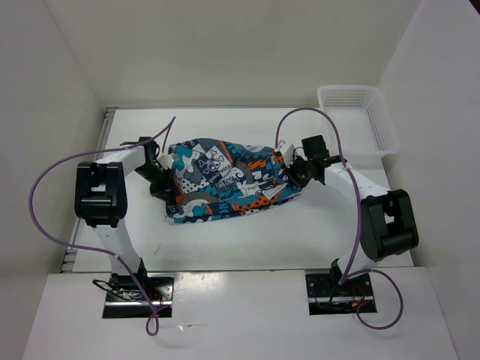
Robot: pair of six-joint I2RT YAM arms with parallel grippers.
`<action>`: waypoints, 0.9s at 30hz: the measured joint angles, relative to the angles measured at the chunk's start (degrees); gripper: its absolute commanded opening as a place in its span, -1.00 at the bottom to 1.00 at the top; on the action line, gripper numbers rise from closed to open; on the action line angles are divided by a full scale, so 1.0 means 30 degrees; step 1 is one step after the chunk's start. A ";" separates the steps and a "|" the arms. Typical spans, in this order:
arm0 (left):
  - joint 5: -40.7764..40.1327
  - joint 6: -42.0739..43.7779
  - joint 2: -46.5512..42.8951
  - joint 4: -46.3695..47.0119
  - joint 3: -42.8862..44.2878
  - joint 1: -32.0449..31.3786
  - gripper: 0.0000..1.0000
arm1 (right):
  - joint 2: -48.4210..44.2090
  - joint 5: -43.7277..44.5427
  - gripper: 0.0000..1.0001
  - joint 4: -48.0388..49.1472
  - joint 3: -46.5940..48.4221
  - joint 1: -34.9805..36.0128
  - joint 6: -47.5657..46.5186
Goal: Fold and stack the shorts
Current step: Fold the shorts
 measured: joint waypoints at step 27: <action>-0.1537 0.0029 -0.6346 0.2149 0.2528 0.0488 -1.00 | 0.1741 0.2142 -1.00 0.3198 0.4087 0.0000 0.0386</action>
